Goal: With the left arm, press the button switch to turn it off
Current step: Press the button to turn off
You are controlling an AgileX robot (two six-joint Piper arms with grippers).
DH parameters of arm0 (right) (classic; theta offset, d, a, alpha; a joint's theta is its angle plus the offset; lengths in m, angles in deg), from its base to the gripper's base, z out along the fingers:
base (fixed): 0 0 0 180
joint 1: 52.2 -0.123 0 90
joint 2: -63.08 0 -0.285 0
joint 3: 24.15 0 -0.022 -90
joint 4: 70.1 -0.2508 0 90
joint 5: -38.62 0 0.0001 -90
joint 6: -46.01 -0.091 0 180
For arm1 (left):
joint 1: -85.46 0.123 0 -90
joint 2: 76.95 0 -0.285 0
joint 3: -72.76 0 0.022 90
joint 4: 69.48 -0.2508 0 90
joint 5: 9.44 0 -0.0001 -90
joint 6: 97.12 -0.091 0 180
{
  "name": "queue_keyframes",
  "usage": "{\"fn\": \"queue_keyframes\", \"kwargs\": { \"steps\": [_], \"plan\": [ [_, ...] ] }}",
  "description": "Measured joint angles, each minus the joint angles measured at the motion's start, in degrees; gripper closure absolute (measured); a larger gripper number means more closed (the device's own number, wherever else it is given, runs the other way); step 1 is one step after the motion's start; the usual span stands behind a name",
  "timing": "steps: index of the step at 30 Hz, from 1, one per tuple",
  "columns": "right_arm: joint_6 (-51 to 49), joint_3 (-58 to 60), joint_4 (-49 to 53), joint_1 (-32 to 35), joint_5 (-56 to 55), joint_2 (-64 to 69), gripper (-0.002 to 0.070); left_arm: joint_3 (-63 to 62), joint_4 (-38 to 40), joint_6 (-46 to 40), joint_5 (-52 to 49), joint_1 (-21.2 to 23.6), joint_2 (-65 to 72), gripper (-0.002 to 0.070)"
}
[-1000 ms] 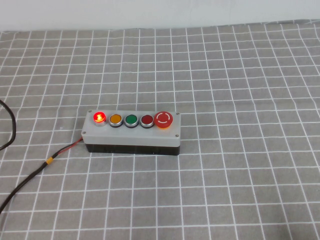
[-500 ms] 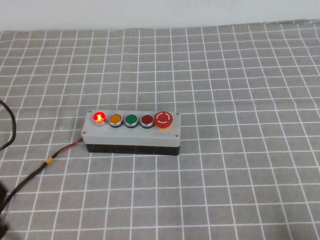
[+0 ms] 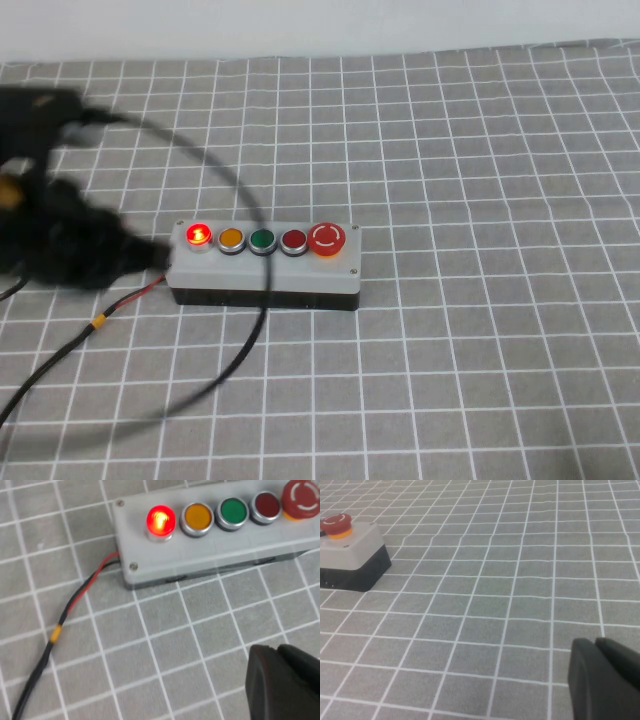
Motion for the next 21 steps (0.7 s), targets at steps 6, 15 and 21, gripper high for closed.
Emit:
{"fn": "queue_keyframes", "kwargs": {
  "steps": [6,15,21],
  "plan": [
    [0.0,0.0,0.0,0.0,0.0,0.0,0.0692,-12.7,0.8,-4.4,-4.2,0.0,17.0,0.0678],
    [0.0,0.0,0.0,0.0,0.0,0.0,0.0692,-19.2,1.2,-7.7,-4.2,0.3,29.0,0.0678],
    [0.0,0.0,0.0,0.0,0.0,0.0,0.0692,-20.3,3.6,-8.9,-1.7,3.4,32.2,0.0678]
  ]
}}
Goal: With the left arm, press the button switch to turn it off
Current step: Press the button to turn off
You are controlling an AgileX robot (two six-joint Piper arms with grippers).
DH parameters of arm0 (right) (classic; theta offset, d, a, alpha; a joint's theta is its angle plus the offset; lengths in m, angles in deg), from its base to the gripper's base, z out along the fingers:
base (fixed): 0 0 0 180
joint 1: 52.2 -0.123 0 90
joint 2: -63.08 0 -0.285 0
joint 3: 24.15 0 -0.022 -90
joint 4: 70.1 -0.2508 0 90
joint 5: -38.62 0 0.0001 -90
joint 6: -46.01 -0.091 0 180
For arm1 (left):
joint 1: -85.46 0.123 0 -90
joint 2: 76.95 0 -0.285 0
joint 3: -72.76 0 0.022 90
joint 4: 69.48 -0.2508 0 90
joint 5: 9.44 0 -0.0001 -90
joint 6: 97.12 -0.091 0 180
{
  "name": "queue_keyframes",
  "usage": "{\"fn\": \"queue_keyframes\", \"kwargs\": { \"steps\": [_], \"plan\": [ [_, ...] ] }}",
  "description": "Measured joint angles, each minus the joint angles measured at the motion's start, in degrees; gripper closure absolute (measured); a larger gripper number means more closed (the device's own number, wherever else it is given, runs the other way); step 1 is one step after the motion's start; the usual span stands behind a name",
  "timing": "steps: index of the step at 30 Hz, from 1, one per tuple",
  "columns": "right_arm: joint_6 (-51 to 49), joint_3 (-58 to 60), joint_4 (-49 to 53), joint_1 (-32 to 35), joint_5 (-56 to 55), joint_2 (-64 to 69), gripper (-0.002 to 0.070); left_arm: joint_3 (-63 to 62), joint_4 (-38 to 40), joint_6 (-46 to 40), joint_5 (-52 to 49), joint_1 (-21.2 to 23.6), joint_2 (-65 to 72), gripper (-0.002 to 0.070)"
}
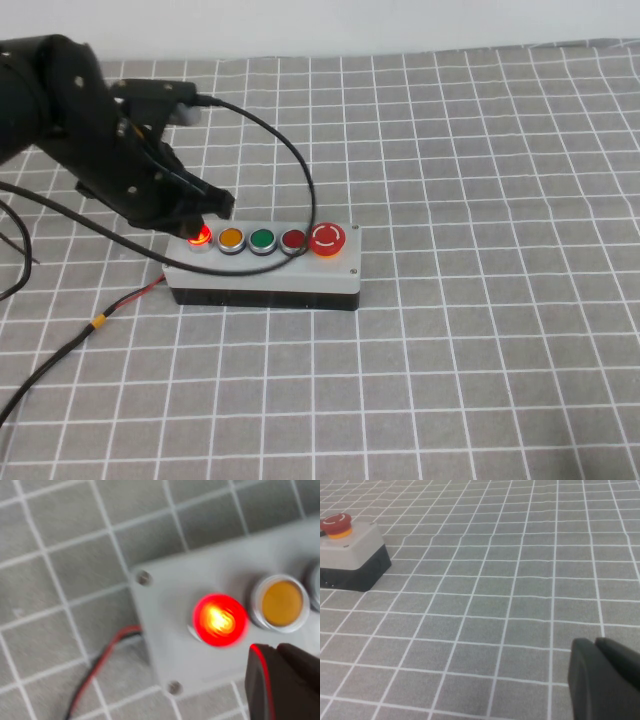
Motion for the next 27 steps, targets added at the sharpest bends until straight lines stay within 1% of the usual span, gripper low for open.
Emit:
{"fn": "queue_keyframes", "kwargs": {
  "steps": [2,5,15,27],
  "plan": [
    [0.0,0.0,0.0,0.0,0.0,0.0,0.0692,-0.1,1.0,-1.1,1.0,1.3,0.4,0.0678],
    [0.0,0.0,0.0,0.0,0.0,0.0,0.0692,-0.1,1.7,-2.2,1.8,1.9,1.1,0.0678],
    [0.0,0.0,0.0,0.0,0.0,0.0,0.0692,-0.1,2.3,-3.6,2.8,1.9,3.4,0.0678],
    [0.0,0.0,0.0,0.0,0.0,0.0,0.0692,-0.9,2.3,-3.6,7.0,1.9,4.8,0.0678]
  ]
}}
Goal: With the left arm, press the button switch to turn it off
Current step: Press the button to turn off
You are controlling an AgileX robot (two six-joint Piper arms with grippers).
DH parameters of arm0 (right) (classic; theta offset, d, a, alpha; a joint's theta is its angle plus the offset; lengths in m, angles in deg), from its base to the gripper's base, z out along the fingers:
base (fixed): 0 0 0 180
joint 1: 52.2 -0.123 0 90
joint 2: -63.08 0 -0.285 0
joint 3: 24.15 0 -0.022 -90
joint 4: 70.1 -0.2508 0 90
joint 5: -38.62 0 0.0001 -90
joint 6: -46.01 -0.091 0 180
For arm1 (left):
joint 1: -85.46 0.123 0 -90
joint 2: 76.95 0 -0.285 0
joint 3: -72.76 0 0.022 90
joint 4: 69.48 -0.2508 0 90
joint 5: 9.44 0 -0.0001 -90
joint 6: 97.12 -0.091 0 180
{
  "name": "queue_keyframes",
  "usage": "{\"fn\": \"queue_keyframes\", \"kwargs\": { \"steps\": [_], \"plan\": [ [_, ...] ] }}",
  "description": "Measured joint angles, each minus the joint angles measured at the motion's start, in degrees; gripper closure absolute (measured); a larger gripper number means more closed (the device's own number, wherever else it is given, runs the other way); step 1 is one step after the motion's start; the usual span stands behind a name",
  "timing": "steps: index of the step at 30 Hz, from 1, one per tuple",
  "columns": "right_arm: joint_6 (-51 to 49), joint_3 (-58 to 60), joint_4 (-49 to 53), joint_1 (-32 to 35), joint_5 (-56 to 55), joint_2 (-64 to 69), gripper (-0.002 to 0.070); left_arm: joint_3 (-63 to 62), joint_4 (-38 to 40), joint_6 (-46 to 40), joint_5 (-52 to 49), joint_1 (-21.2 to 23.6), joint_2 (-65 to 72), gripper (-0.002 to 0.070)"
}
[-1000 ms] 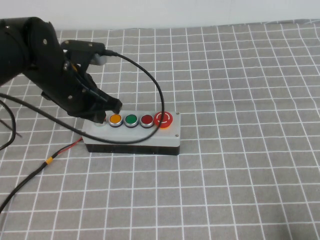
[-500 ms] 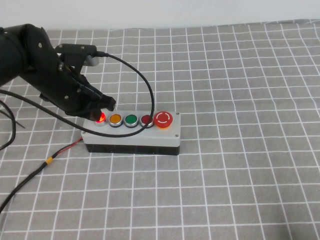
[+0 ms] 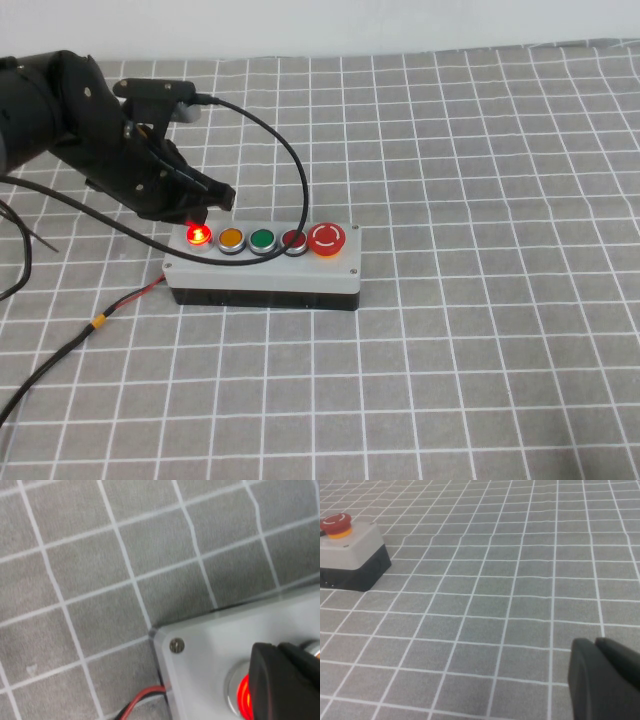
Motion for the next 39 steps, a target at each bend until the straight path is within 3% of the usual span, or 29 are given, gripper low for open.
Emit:
{"fn": "queue_keyframes", "kwargs": {
  "steps": [12,26,39],
  "plan": [
    [0.0,0.0,0.0,0.0,0.0,0.0,0.0692,-1.1,0.1,0.0,0.1,0.0,0.8,0.0678],
    [0.0,0.0,0.0,0.0,0.0,0.0,0.0692,-7.9,-1.8,0.0,-13.3,0.0,1.5,0.0678],
    [0.0,0.0,0.0,0.0,0.0,0.0,0.0692,-8.1,-2.9,0.1,-14.4,0.0,3.7,0.0679]
  ]
}}
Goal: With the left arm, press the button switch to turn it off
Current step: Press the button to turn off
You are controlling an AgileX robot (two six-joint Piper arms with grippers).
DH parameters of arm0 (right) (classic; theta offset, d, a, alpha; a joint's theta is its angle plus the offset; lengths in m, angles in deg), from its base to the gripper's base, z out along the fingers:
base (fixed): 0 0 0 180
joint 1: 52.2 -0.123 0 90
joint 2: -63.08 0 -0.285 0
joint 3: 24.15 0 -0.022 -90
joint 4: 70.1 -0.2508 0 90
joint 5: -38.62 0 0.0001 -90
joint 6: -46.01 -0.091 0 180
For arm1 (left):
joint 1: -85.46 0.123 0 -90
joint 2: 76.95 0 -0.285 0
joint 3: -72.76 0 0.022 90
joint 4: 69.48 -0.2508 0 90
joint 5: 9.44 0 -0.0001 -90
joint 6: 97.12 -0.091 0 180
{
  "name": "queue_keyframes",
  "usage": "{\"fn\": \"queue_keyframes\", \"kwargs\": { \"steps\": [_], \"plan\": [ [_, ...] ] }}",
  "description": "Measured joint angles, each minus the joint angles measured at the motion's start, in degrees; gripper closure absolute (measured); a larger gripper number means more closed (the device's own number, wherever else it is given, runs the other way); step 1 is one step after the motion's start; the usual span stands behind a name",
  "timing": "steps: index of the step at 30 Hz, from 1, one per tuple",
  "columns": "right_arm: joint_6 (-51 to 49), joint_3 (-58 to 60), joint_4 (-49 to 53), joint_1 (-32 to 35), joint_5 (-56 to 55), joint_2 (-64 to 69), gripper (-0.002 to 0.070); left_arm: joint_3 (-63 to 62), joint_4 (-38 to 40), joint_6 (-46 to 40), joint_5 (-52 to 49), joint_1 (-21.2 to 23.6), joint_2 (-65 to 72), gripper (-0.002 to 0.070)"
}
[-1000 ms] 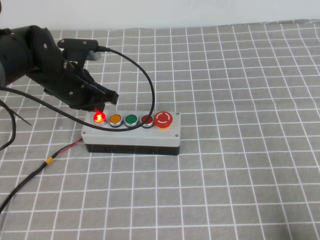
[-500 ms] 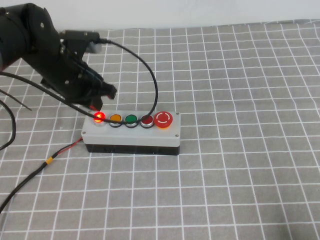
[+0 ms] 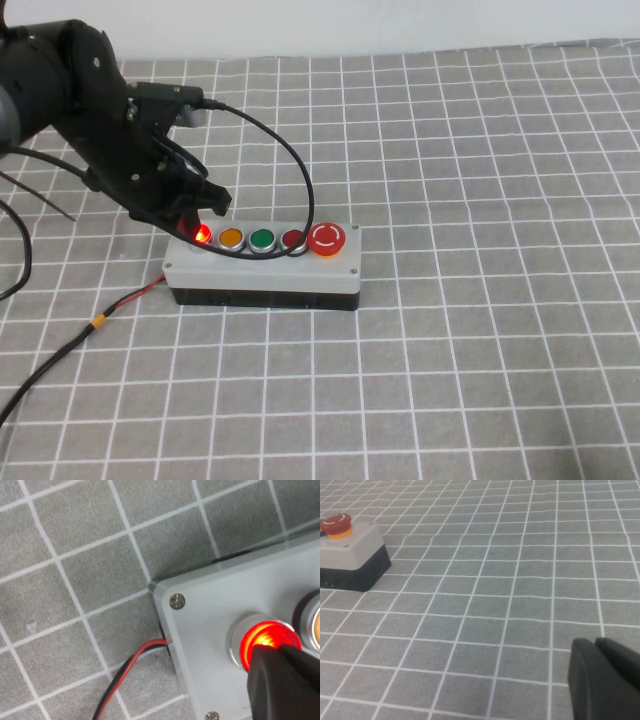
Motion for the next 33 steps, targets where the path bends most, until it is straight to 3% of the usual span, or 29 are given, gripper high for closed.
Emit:
{"fn": "queue_keyframes", "kwargs": {
  "steps": [33],
  "plan": [
    [0.0,0.0,0.0,0.0,0.0,0.0,0.0692,-1.3,-0.3,-0.2,1.1,0.0,0.9,0.0678]
  ]
}}
